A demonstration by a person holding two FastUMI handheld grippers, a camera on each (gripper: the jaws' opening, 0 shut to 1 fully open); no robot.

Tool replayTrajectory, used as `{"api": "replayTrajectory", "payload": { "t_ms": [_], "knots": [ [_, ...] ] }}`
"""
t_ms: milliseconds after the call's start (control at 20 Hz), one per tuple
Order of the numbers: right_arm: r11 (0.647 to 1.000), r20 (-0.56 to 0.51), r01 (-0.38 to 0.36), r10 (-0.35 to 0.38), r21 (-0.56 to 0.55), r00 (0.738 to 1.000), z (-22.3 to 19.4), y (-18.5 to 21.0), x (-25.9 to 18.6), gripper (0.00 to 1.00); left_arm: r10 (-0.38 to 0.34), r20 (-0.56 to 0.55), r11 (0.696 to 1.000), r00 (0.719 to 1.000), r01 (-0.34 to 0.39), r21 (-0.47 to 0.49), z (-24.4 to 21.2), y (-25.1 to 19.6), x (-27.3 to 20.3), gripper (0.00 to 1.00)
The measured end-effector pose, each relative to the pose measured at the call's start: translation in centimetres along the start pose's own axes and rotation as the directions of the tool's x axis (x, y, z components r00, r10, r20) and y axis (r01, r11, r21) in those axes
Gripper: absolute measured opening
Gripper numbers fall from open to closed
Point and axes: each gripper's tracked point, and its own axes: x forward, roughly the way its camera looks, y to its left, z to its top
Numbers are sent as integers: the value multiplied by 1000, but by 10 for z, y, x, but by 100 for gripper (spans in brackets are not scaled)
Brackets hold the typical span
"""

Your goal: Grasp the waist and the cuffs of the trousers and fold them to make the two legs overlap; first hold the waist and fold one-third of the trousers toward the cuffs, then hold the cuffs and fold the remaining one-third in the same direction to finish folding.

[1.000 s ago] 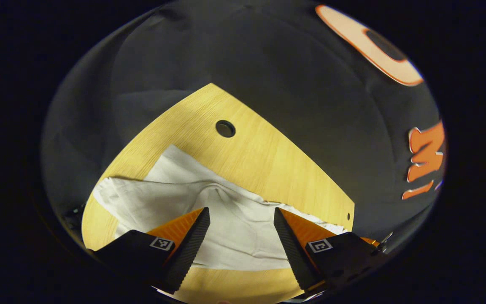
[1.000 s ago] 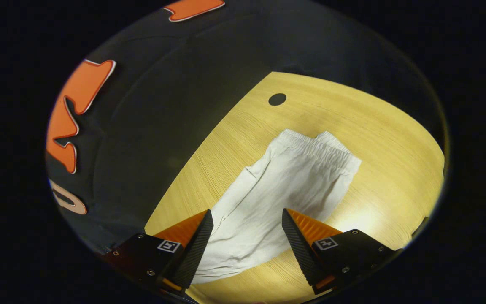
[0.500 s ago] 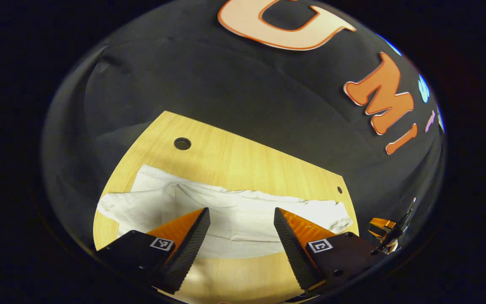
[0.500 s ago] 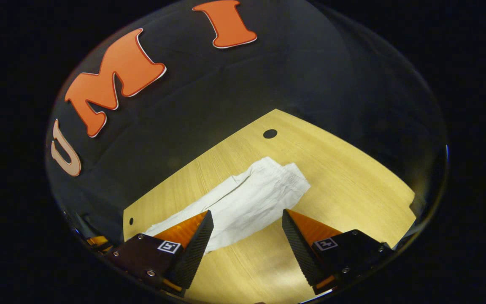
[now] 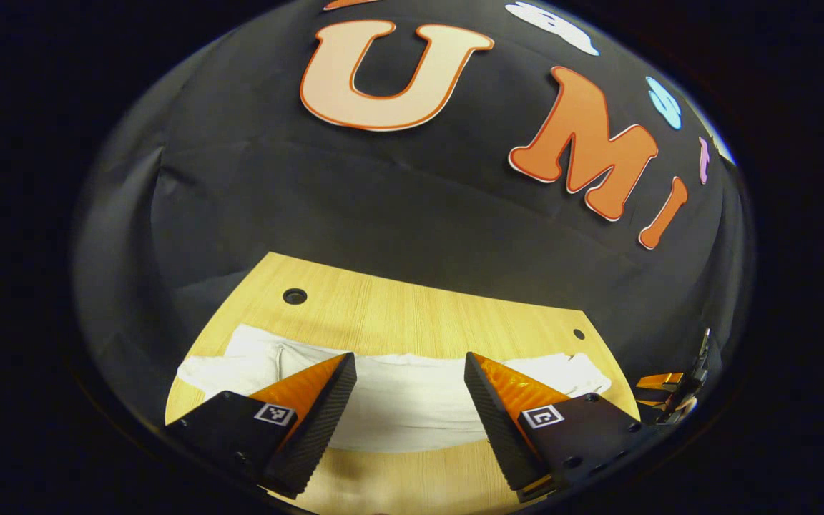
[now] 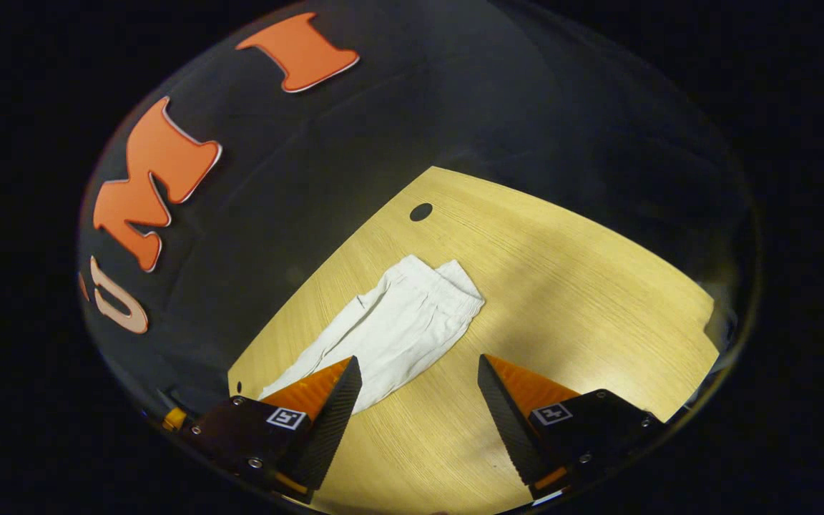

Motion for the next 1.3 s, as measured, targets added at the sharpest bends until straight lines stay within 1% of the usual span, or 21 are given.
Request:
{"api": "replayTrajectory", "payload": {
  "t_ms": [50,150,350,550,700,850,950,1000,1050,1100,1150,1250,1300],
  "knots": [
    [999,-15,-10,11,37,1000,5,-3,7,99,16,18,1000,1000,-16,4,1,-2,-5,99],
    [995,-41,-8,12,98,999,12,-16,25,99,41,40,999,998,-41,4,3,-4,-15,99],
    [990,-82,20,-8,141,997,20,-34,68,99,109,81,994,991,-108,-19,6,-1,-36,99],
    [977,-138,35,-6,213,990,19,-39,104,99,176,104,984,979,-174,-33,8,5,-54,99],
    [972,-164,43,-5,230,986,16,-39,123,98,209,117,978,971,-204,-51,8,8,-66,99],
    [971,-174,49,-7,235,985,16,-36,136,98,235,114,970,965,-227,-82,6,9,-66,99],
    [970,-175,68,-27,232,984,17,-42,138,90,252,110,966,961,-243,-91,2,10,-68,99],
    [969,-175,68,-27,236,984,17,-45,137,79,259,109,964,960,-250,-95,1,11,-70,99],
    [968,-174,70,-28,240,984,18,-49,136,73,265,106,962,958,-254,-101,-2,12,-72,100],
    [968,-170,69,-28,241,985,20,-51,136,63,269,104,960,958,-257,-110,-3,13,-74,99],
    [968,-171,70,-28,241,985,20,-53,136,56,274,101,958,956,-262,-120,-4,14,-75,99],
    [969,-163,53,-14,241,987,22,-46,140,26,279,101,955,955,-265,-134,-5,15,-78,99],
    [972,-147,45,-12,229,989,25,-46,139,18,281,103,954,954,-267,-132,-4,16,-81,99]
  ]
}}
